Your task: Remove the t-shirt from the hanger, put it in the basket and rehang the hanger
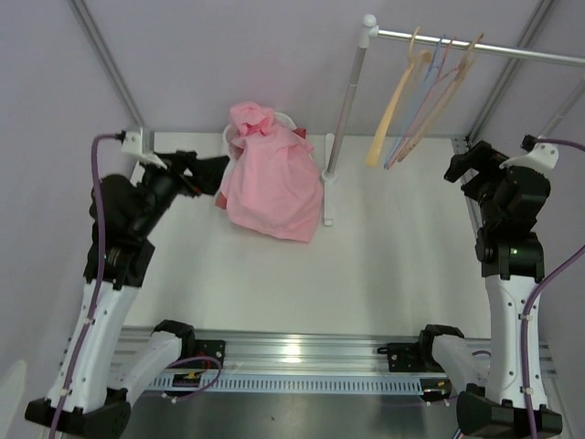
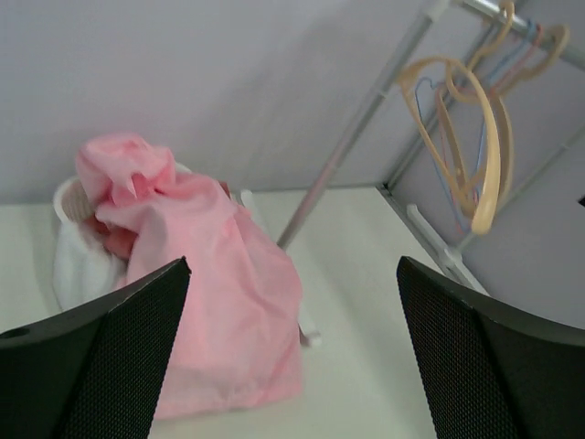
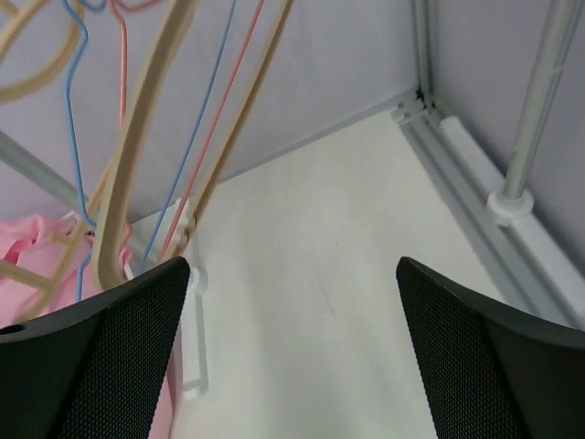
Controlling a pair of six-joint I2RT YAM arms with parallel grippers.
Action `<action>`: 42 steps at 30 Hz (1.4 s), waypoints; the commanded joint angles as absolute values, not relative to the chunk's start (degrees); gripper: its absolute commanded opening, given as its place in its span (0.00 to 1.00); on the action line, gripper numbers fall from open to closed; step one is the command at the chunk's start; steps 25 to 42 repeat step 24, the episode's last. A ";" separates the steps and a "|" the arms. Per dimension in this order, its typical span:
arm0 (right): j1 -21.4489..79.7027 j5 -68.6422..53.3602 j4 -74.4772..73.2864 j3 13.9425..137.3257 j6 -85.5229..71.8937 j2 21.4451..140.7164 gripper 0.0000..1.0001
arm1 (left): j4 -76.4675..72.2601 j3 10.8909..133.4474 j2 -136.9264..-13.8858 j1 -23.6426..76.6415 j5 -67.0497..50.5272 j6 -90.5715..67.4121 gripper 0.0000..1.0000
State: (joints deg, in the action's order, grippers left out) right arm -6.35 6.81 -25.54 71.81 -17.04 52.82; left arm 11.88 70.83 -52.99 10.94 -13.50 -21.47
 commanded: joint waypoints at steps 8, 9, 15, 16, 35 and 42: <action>-5.89 -1.58 -26.28 57.86 -24.43 38.61 0.99 | 11.68 43.51 -31.22 14.50 -12.22 -22.06 1.00; -5.89 -1.93 -25.93 56.53 -25.22 37.45 0.99 | 11.78 42.98 -30.24 14.50 -12.04 -21.97 1.00; -5.80 -5.09 -25.31 51.77 -24.70 34.01 0.99 | 10.03 38.77 -27.60 14.50 -14.06 -23.11 1.00; -5.80 -5.88 -25.31 51.68 -24.78 34.19 0.99 | 9.58 38.76 -27.77 14.50 -14.41 -23.38 0.99; -4.66 -6.95 -25.57 52.29 -23.47 36.21 0.99 | 8.61 37.71 -28.92 14.50 -15.73 -23.64 1.00; -4.66 -6.95 -25.57 52.29 -23.47 36.21 0.99 | 8.61 37.71 -28.92 14.50 -15.73 -23.64 1.00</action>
